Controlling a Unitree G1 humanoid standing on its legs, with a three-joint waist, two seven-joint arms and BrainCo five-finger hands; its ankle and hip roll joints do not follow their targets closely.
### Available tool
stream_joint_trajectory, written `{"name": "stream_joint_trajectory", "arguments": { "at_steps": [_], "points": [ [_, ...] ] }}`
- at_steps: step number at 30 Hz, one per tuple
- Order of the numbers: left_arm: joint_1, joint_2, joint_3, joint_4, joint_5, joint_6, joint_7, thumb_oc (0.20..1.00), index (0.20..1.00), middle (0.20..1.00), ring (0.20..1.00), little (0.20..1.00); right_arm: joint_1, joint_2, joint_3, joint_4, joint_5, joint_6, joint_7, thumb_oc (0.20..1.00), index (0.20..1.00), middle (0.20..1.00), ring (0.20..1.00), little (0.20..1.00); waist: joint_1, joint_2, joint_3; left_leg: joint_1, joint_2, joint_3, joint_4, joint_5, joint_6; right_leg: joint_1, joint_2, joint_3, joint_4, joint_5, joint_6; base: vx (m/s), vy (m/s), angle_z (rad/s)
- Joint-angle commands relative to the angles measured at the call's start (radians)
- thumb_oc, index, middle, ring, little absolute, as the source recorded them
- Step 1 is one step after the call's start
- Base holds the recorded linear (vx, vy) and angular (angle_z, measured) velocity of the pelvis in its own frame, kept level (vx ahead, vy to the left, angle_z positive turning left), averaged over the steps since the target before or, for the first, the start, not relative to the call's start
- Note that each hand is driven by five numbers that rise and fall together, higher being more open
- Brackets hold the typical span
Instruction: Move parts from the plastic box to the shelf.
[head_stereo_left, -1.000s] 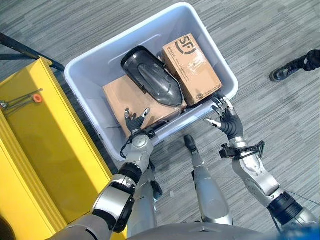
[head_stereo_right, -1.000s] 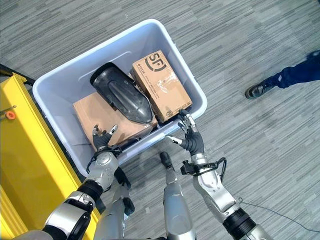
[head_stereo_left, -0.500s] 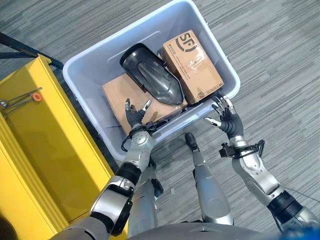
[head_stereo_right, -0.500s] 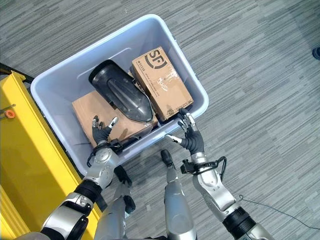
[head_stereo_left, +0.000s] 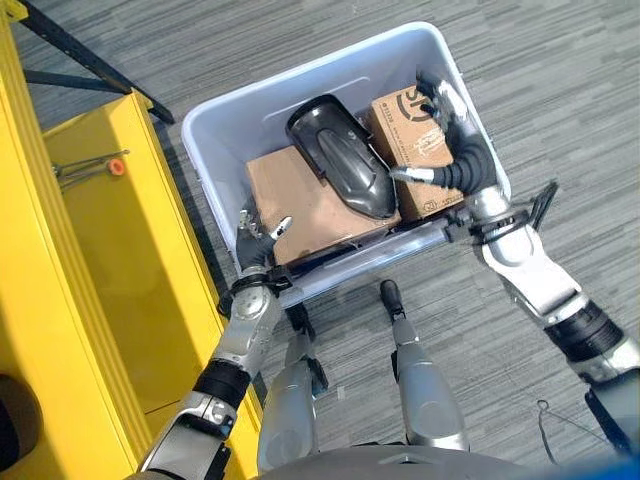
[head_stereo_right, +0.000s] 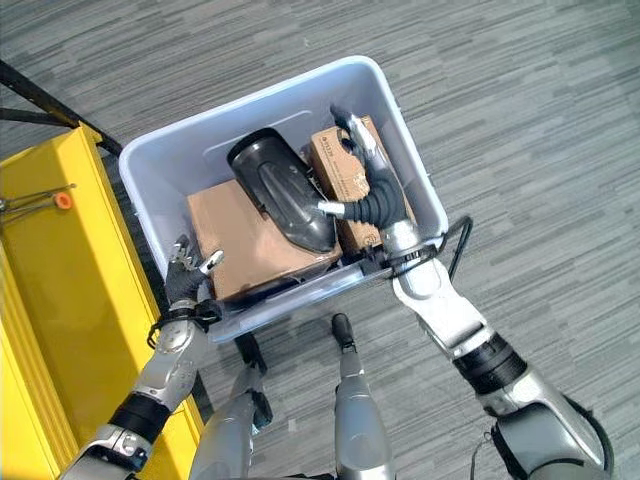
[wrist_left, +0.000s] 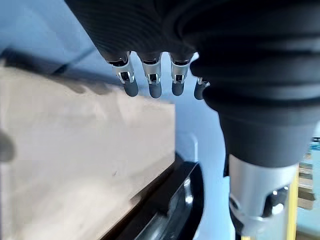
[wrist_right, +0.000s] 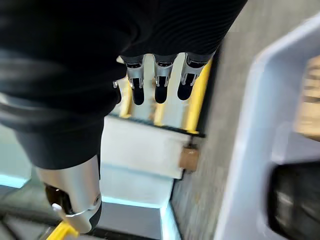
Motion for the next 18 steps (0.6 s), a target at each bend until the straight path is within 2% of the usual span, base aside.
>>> {"name": "stream_joint_trajectory", "arguments": {
  "at_steps": [1, 4, 8, 12, 18],
  "points": [
    [-0.038, 0.016, 0.007, -0.020, 0.033, -0.046, -0.062, 1.000, 1.000, 1.000, 1.000, 1.000, -0.073, -0.010, 0.008, 0.061, -0.092, -0.008, 0.007, 1.000, 1.000, 1.000, 1.000, 1.000, 0.039, -0.043, -0.058, 0.188, 0.110, -0.037, 0.006, -0.070, -0.115, -0.066, -0.025, -0.038, 0.089, 0.070, 0.059, -0.02, -0.012, 0.06],
    [-0.026, 0.031, -0.013, -0.080, 0.011, -0.060, -0.113, 1.000, 1.000, 1.000, 1.000, 1.000, -0.281, -0.050, 0.114, 0.219, -0.208, 0.021, 0.000, 1.000, 1.000, 1.000, 1.000, 1.000, 0.064, -0.056, -0.045, 0.165, 0.110, -0.059, 0.006, -0.064, -0.113, -0.078, -0.023, -0.051, 0.107, 0.062, 0.052, -0.04, -0.008, 0.07],
    [-0.016, 0.046, -0.034, -0.140, 0.002, -0.069, -0.142, 1.000, 1.000, 1.000, 1.000, 1.000, -0.417, -0.068, 0.188, 0.353, -0.264, 0.038, -0.008, 1.000, 1.000, 1.000, 1.000, 1.000, 0.086, -0.061, -0.027, 0.146, 0.106, -0.079, 0.006, -0.063, -0.109, -0.086, -0.025, -0.064, 0.121, 0.054, 0.048, -0.03, -0.008, 0.14],
    [-0.017, 0.066, -0.049, -0.177, 0.037, -0.065, -0.149, 1.000, 1.000, 1.000, 1.000, 1.000, -0.538, -0.066, 0.267, 0.481, -0.306, 0.050, -0.012, 1.000, 1.000, 1.000, 1.000, 1.000, 0.102, -0.060, -0.002, 0.126, 0.101, -0.097, 0.006, -0.061, -0.104, -0.105, -0.028, -0.078, 0.146, 0.044, 0.044, -0.03, -0.001, 0.14],
    [-0.027, 0.076, -0.077, -0.248, 0.000, -0.080, -0.177, 1.000, 1.000, 1.000, 1.000, 1.000, -0.697, -0.085, 0.403, 0.726, -0.410, 0.071, -0.041, 1.000, 1.000, 1.000, 1.000, 1.000, 0.137, -0.046, 0.057, 0.061, 0.085, -0.131, 0.015, -0.055, -0.096, -0.169, -0.035, -0.100, 0.205, 0.025, 0.039, -0.04, 0.004, 0.13]
  ]
}}
